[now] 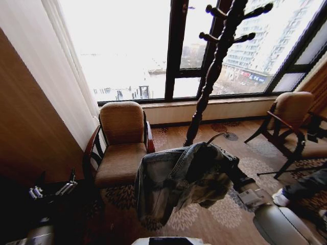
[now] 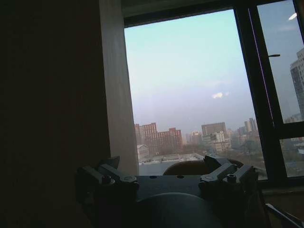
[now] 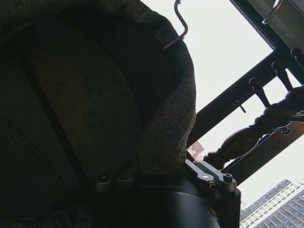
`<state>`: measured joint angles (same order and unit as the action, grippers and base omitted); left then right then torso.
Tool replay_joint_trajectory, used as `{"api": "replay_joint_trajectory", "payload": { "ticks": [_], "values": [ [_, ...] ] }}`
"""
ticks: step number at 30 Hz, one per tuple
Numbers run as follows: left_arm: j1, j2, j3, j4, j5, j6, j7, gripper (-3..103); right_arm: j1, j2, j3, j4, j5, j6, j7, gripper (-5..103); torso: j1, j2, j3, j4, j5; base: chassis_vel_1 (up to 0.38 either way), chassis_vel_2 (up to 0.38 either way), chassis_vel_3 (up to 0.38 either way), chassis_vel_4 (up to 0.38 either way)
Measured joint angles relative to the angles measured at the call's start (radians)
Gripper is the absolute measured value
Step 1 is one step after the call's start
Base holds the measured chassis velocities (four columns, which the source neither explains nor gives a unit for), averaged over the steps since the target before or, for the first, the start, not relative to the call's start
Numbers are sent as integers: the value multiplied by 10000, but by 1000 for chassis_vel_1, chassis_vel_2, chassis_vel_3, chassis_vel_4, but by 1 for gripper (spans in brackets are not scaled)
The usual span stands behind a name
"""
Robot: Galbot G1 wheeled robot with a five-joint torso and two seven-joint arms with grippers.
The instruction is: Pick up the clothes from the bed and hang them on the clothes hanger.
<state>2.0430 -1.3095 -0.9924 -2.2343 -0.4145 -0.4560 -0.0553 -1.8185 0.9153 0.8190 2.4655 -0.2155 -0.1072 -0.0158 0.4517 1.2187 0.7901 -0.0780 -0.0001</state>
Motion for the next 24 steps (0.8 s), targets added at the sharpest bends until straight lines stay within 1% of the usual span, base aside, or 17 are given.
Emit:
{"api": "replay_joint_trajectory", "payload": {
  "ticks": [11, 24],
  "values": [
    [0, 0, 0, 0, 0, -1, -1, 100, -15, 60, -78, -46, -16, 5, 2, 20, -1, 0, 0, -1, 0, -6, 10, 7, -8],
    [0, 0, 0, 0, 0, 0, 0, 100, -27, 98, -88, -70, -37, 59, 2, 20, 1, 0, 0, 0, 1, -70, 70, 63, -67]
  ]
}}
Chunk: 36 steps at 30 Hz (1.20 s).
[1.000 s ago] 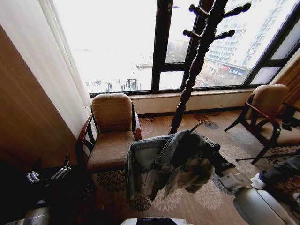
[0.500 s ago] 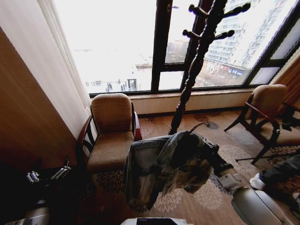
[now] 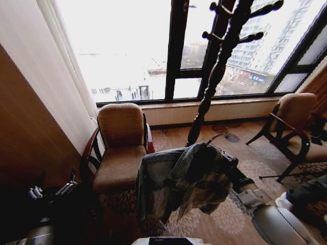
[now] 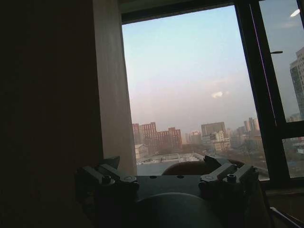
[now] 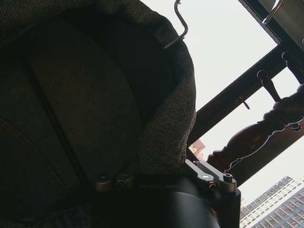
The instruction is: Pick up the clothes from the bed and hang them on the clothes hanger.
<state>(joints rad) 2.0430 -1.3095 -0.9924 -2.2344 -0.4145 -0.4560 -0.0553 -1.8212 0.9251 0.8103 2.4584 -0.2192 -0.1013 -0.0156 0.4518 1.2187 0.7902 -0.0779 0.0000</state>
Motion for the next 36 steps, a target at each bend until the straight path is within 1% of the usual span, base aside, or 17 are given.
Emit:
{"api": "replay_joint_trajectory", "payload": {
  "ticks": [16, 36],
  "values": [
    [0, 0, 0, 0, 0, 0, 0, 100, 8, 17, -3, -40, 47, 219, -37, 20, -1, 0, 0, -1, 0, -73, 70, 64, -73],
    [0, 0, 0, 0, 0, 0, 0, 100, 0, 15, 26, -45, 125, 205, -31, 20, -1, 0, 0, -1, 0, -84, 86, 81, -84]
  ]
}}
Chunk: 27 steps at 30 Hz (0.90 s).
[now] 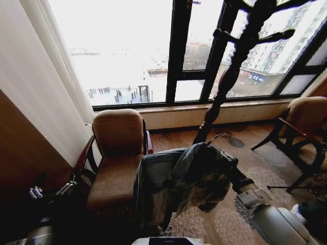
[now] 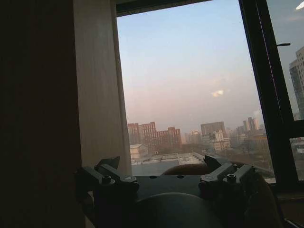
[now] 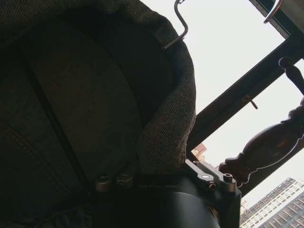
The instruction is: Pick up the clothes from the bed and hang them on the clothes hanger.
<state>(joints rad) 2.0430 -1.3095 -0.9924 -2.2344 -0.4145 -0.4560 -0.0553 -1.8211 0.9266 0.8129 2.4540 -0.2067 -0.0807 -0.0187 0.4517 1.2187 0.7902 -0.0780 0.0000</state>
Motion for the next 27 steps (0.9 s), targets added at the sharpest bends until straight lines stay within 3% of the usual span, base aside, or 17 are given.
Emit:
{"api": "replay_joint_trajectory", "payload": {
  "ticks": [27],
  "values": [
    [0, 0, 0, 0, 0, 1, 0, 100, 43, 43, -84, -39, 26, -9, 12, 20, 0, 2, -1, 0, -2, -16, -3, 22, 3]
  ]
}}
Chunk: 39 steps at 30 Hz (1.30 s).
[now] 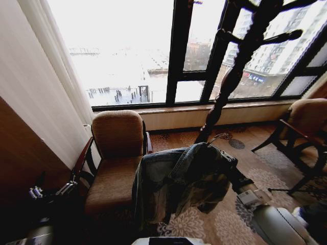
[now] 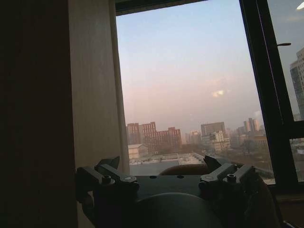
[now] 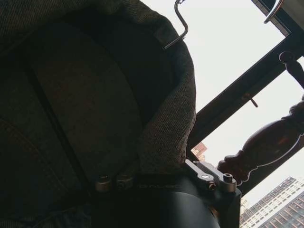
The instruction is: Pick up the clothes from the bed and hang them on the clothes hanger.
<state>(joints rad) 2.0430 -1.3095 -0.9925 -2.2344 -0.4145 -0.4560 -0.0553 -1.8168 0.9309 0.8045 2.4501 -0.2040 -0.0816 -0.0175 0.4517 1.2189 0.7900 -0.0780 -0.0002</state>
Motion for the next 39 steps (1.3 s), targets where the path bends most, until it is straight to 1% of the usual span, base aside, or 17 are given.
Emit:
{"api": "replay_joint_trajectory", "payload": {
  "ticks": [7, 10, 13, 19, 22, 26, 31, 36, 37, 39],
  "values": [
    [0, 0, 0, 0, 0, -1, 0, 100, 15, 38, -58, -25, -38, -7, 0, 20, 1, -1, 1, 1, 2, -146, -151, 166, 145],
    [0, 0, 0, 0, 0, -1, 0, 100, 13, 67, -92, -36, -90, -10, 0, 20, 0, -3, 1, 2, 3, -252, -249, 253, 229],
    [0, 0, 0, 0, 0, -1, 0, 100, 19, 73, -109, -43, -125, -12, 1, 20, 0, -3, 1, -4, 5, -275, -279, 245, 271],
    [0, 0, 0, 0, 0, -1, 0, 100, 2, 71, -104, -35, -139, -18, 13, 20, -1, -2, 1, 0, 2, -272, -288, 266, 284],
    [0, 0, 0, 0, 0, -1, 0, 100, -17, 91, -102, -26, -156, -18, 15, 20, -1, -3, 1, 0, 6, -257, -242, 242, 248],
    [0, 0, 1, 0, 0, -1, 0, 100, -36, 120, -110, -9, -178, 6, 19, 20, 0, -3, 1, -2, 2, -204, -186, 197, 171],
    [0, -1, 1, 0, 0, -1, 0, 100, -29, 129, -116, 1, -185, 177, 35, 20, 0, -3, 2, 1, 9, -63, -61, 81, 55],
    [0, 0, -1, 0, 0, -1, 0, 100, -87, 137, -52, 77, -203, 169, 36, 20, 0, -1, 0, -2, -10, 0, 0, 0, 0],
    [0, 0, -2, 0, 0, -1, 0, 100, -89, 137, -46, 79, -204, 163, 36, 20, -1, -1, 0, 2, -7, 0, 0, 0, 0],
    [0, 0, -3, 1, 0, -1, 0, 100, -91, 144, -41, 80, -204, 152, 35, 20, 0, -2, 0, 2, -2, 0, 0, 0, 0]
  ]
}}
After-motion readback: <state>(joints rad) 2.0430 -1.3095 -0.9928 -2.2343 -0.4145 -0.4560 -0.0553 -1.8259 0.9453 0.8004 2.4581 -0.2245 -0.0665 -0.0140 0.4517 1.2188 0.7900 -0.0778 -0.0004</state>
